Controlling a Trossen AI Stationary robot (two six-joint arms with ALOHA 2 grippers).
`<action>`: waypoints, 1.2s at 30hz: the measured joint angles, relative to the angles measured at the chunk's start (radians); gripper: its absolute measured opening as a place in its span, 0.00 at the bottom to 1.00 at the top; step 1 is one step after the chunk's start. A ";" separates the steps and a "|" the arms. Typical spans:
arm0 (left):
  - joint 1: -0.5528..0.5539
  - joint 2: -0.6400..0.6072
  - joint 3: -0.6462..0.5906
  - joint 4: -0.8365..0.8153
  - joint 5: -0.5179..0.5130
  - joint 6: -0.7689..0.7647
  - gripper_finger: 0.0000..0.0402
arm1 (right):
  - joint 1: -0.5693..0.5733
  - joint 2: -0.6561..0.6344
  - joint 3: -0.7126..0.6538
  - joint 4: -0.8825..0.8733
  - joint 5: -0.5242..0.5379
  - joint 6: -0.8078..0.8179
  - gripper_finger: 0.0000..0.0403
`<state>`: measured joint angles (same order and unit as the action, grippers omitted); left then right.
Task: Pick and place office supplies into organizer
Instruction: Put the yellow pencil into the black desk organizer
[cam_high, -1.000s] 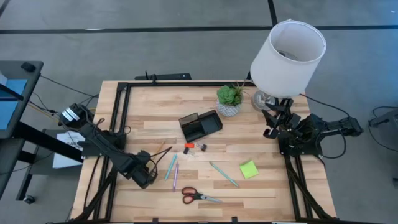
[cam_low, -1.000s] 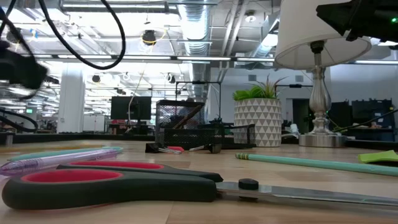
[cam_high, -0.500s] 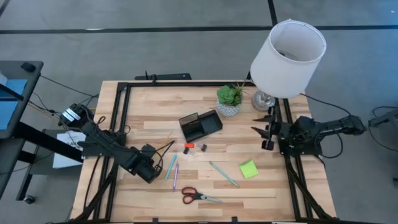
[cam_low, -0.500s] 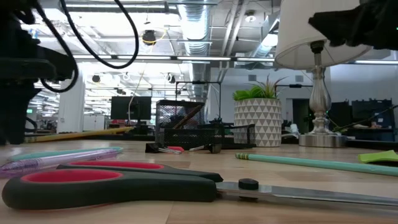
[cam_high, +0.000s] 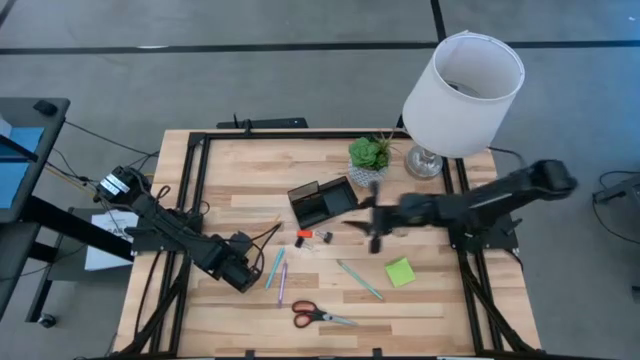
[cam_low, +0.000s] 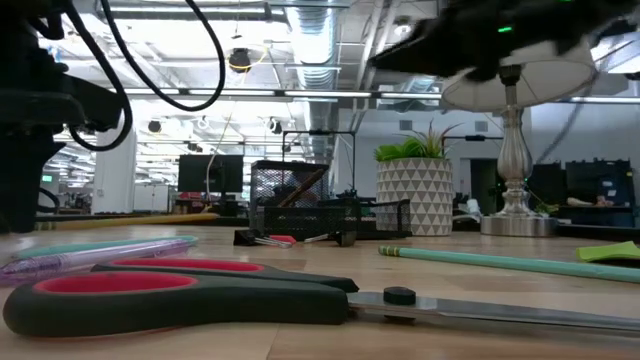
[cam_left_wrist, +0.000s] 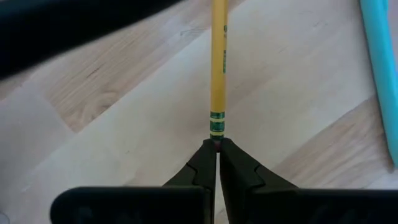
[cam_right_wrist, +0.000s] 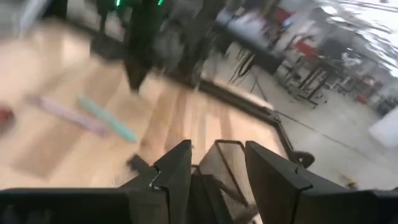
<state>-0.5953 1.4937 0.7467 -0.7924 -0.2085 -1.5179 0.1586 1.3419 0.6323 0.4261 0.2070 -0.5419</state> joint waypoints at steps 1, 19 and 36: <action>-0.001 0.000 0.000 0.003 -0.006 0.005 0.00 | 0.005 0.064 0.060 -0.047 0.000 -0.034 0.36; -0.034 -0.005 0.074 0.066 -0.109 0.190 0.00 | 0.002 0.643 0.706 -0.382 -0.163 -0.173 0.36; 0.014 -0.005 0.098 0.064 -0.132 0.252 0.00 | 0.021 0.695 0.774 -0.471 -0.008 -0.199 0.36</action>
<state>-0.5812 1.4883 0.8448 -0.7284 -0.3405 -1.2660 0.1799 2.0373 1.4065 -0.0446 0.1993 -0.7409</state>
